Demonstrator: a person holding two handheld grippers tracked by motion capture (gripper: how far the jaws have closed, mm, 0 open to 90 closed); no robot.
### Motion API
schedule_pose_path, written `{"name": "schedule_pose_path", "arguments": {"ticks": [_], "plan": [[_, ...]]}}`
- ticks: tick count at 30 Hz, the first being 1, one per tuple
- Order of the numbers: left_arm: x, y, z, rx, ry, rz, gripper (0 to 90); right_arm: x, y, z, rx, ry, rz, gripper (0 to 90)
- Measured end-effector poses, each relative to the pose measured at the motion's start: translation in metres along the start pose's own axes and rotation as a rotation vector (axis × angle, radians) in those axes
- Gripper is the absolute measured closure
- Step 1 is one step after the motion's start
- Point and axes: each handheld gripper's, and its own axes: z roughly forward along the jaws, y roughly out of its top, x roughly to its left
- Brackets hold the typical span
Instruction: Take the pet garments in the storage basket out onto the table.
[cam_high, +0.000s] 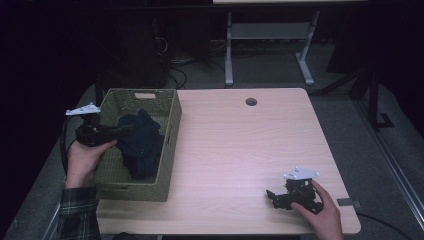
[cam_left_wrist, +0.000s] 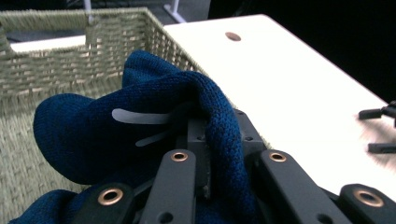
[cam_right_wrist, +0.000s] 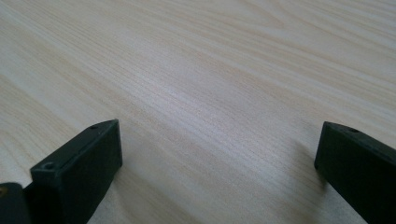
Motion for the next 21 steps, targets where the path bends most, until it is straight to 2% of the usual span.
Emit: {"name": "schedule_pose_path", "arguments": {"ticks": [6,11,14,18,21], "plan": [[-0.004,0.009,-0.008,-0.062,-0.007,0.007,80.8,0.0,0.0,0.0,0.0,0.0,0.0,0.5],[-0.009,0.019,-0.013,-0.097,0.008,0.029,80.7,0.0,0.0,0.0,0.001,0.0,-0.003,0.5],[-0.013,0.029,-0.016,-0.134,-0.001,0.035,80.7,0.0,0.0,0.0,0.001,0.0,-0.003,0.4],[-0.016,0.038,-0.02,-0.155,-0.007,0.041,80.6,0.0,0.0,0.0,0.0,0.0,-0.002,0.4],[-0.019,0.048,-0.023,-0.182,-0.036,0.043,80.6,0.0,0.0,0.0,0.0,0.0,-0.002,0.5]]}}
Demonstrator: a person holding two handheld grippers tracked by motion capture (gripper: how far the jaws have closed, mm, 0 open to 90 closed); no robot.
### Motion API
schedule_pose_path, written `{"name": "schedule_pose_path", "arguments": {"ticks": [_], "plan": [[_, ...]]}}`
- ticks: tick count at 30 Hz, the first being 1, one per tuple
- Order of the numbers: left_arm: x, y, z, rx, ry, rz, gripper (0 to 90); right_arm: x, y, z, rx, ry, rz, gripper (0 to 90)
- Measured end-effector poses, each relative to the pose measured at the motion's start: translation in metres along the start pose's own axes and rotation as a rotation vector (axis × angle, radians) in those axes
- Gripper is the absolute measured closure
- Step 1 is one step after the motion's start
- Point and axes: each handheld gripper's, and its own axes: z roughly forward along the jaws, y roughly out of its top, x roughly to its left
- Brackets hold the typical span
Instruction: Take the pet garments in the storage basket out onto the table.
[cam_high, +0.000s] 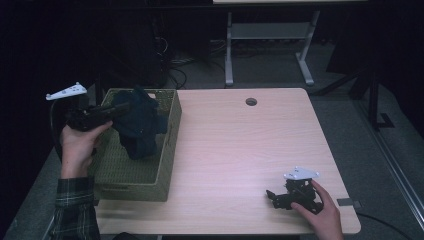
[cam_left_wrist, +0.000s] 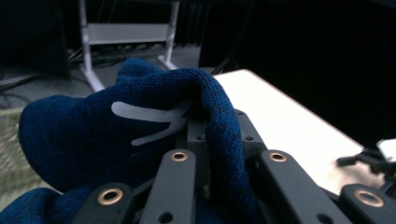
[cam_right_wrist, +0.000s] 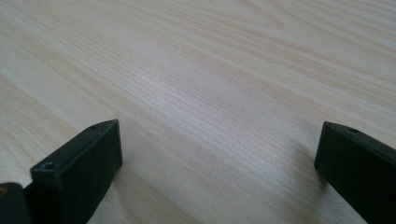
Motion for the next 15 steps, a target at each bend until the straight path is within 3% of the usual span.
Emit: {"name": "schedule_pose_path", "arguments": {"ticks": [15], "plan": [[-0.026,0.036,0.013,-0.07,-0.091,0.053,80.6,0.0,0.0,0.0,0.001,0.003,-0.002,0.4]]}}
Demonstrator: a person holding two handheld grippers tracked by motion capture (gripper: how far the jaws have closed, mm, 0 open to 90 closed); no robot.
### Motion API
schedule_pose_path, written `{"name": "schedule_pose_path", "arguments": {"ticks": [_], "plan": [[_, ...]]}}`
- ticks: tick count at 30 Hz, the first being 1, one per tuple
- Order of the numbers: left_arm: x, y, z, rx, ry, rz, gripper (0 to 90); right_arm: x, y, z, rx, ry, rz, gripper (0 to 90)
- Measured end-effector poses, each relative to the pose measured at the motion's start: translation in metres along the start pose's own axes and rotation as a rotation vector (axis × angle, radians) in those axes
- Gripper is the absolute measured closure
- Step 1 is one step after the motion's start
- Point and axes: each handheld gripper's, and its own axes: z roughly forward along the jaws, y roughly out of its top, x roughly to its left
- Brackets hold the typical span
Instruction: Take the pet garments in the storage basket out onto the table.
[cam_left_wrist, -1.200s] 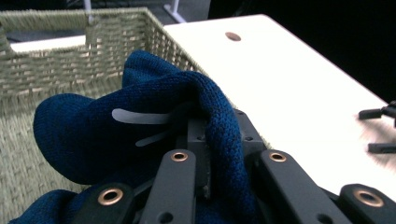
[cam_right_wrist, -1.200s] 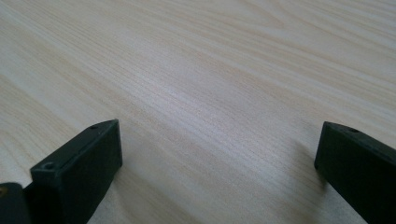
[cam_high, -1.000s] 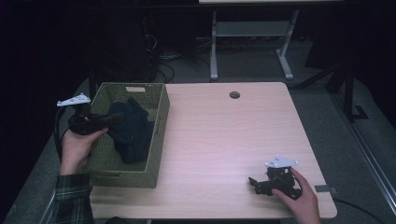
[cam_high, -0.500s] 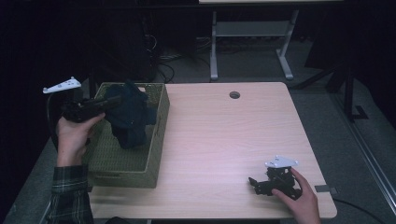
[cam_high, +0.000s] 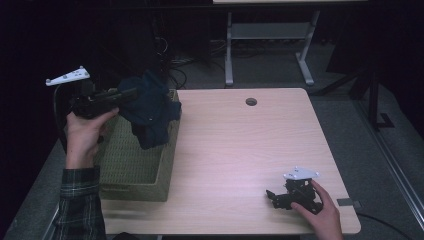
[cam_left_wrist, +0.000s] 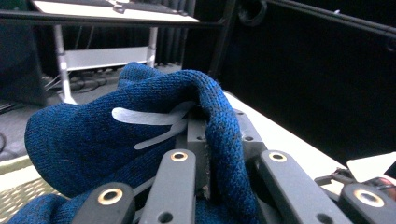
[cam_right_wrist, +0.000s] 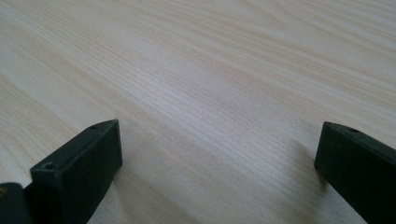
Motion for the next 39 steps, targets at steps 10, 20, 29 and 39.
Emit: {"name": "schedule_pose_path", "arguments": {"ticks": [10,20,29,39], "plan": [[-0.017,0.01,0.023,-0.006,-0.057,0.021,80.5,0.001,0.0,0.0,0.001,0.011,-0.008,0.4],[-0.034,0.015,0.05,-0.005,-0.121,0.036,80.5,0.001,0.0,0.0,0.002,0.012,-0.004,0.4],[-0.051,0.013,0.075,0.012,-0.177,0.055,80.4,0.001,0.0,0.0,0.0,0.011,-0.006,0.4],[-0.068,0.007,0.105,0.048,-0.227,0.07,80.4,0.001,0.0,0.0,0.002,0.01,-0.007,0.4]]}}
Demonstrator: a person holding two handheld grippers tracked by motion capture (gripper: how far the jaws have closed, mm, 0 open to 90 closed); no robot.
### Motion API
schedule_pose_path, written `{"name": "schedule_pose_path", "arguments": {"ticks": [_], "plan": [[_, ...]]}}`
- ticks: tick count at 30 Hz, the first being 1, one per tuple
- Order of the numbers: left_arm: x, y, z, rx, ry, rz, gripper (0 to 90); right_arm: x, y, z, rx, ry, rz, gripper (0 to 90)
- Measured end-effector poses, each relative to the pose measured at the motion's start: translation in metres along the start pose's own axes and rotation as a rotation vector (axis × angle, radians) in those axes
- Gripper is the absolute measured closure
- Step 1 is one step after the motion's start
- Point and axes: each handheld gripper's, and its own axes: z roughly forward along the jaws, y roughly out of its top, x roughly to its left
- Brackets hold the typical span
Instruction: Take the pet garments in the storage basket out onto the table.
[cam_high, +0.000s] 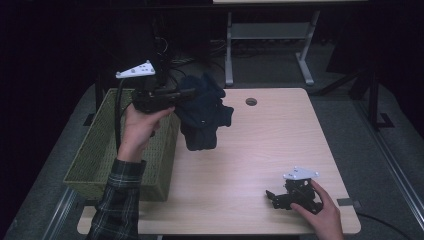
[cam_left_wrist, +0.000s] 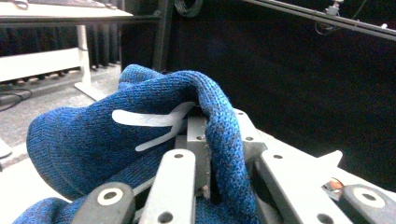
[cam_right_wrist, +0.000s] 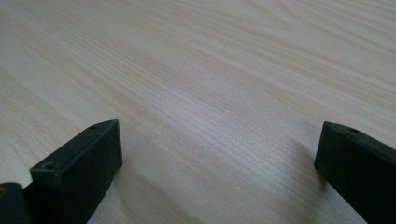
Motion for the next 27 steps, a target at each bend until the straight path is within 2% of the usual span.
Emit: {"name": "schedule_pose_path", "arguments": {"ticks": [15,17,27], "plan": [[-0.017,-0.009,0.056,0.055,-0.098,0.01,80.4,0.0,0.0,0.0,0.001,0.0,0.002,0.5],[-0.021,-0.014,0.069,0.072,-0.113,0.013,80.4,0.0,0.0,0.0,0.0,0.0,0.001,0.4],[-0.03,-0.028,0.1,0.124,-0.161,0.013,80.4,0.0,0.0,0.0,0.001,0.0,0.0,0.5]]}}
